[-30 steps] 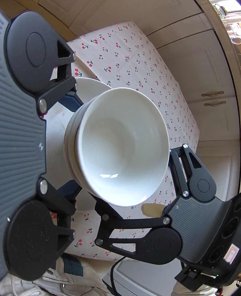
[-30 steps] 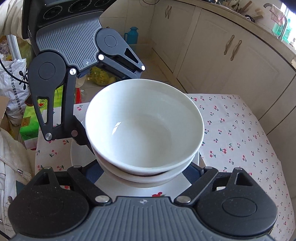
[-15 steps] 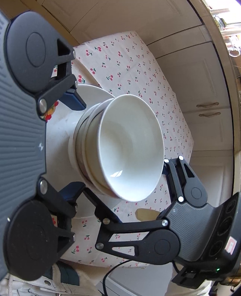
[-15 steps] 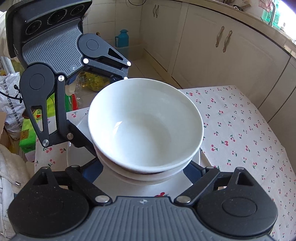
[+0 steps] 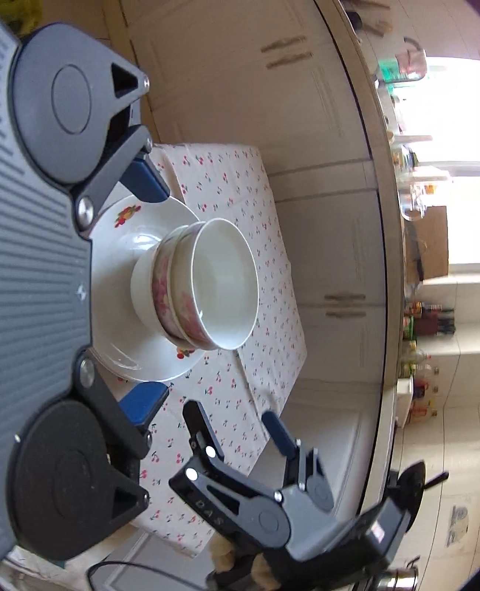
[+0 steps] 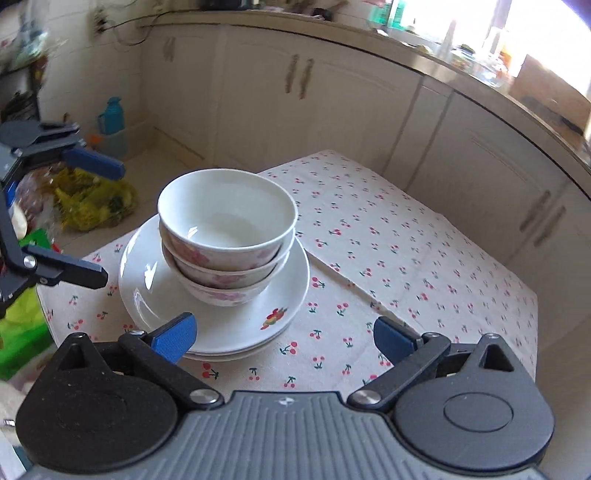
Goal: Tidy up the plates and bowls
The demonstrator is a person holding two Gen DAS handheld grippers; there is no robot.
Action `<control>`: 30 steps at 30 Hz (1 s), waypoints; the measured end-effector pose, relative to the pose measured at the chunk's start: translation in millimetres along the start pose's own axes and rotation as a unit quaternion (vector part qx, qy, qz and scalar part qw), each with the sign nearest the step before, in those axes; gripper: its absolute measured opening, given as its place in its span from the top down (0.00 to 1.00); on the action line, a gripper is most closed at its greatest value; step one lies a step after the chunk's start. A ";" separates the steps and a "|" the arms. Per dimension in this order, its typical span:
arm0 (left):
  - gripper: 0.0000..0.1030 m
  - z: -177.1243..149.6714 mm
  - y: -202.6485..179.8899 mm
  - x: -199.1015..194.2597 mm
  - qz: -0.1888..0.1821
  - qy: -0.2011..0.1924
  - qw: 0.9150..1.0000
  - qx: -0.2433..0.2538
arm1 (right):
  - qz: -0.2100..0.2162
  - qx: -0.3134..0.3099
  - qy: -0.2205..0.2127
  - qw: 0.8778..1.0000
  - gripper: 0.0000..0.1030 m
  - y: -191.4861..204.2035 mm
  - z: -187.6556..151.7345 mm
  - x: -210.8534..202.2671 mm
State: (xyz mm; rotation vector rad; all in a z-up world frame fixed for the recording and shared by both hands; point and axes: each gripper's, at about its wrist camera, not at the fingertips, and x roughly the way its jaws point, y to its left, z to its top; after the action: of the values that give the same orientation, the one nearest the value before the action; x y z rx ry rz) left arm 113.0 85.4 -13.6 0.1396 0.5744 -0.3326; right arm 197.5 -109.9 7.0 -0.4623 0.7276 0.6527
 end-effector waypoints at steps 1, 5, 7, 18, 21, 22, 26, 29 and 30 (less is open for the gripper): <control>0.01 -0.3 -5.0 -2.8 0.016 0.004 1.000 -0.021 | -0.013 0.018 -0.003 1.000 0.00 0.9 -4.3 -7.5; 0.01 -1.6 -28.5 -19.6 0.071 -0.018 0.994 -0.075 | -0.085 0.077 -0.009 0.993 0.00 7.1 -22.7 -30.9; 0.01 -0.8 -41.1 -27.8 0.091 -0.031 0.992 -0.086 | -0.108 0.113 -0.003 0.988 0.00 10.5 -30.8 -40.5; 0.01 -1.0 -91.5 -59.6 0.152 -0.036 0.983 -0.099 | -0.166 0.211 -0.040 0.962 0.00 28.7 -70.6 -101.0; 0.01 0.1 -92.8 -66.4 0.140 -0.048 0.983 -0.111 | -0.164 0.213 -0.048 0.962 0.00 33.2 -71.4 -108.6; 0.01 0.1 -93.4 -67.0 0.143 -0.047 0.982 -0.111 | -0.163 0.213 -0.051 0.962 0.00 34.4 -71.4 -110.0; 0.01 -0.9 -93.7 -67.8 0.152 -0.037 0.981 -0.116 | -0.159 0.215 -0.059 0.962 0.00 38.7 -70.3 -115.7; 0.01 -2.7 -93.4 -68.8 0.156 -0.032 0.980 -0.120 | -0.159 0.215 -0.061 0.962 0.00 41.1 -69.4 -116.7; 0.01 -3.1 -93.3 -68.7 0.156 -0.032 0.980 -0.121 | -0.159 0.214 -0.062 0.962 0.00 41.8 -69.0 -116.8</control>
State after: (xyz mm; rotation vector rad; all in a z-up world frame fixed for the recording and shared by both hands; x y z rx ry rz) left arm 25.0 17.1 18.4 -0.0161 0.5163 0.0388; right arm 71.1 -165.5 39.8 -0.1312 0.6352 0.2071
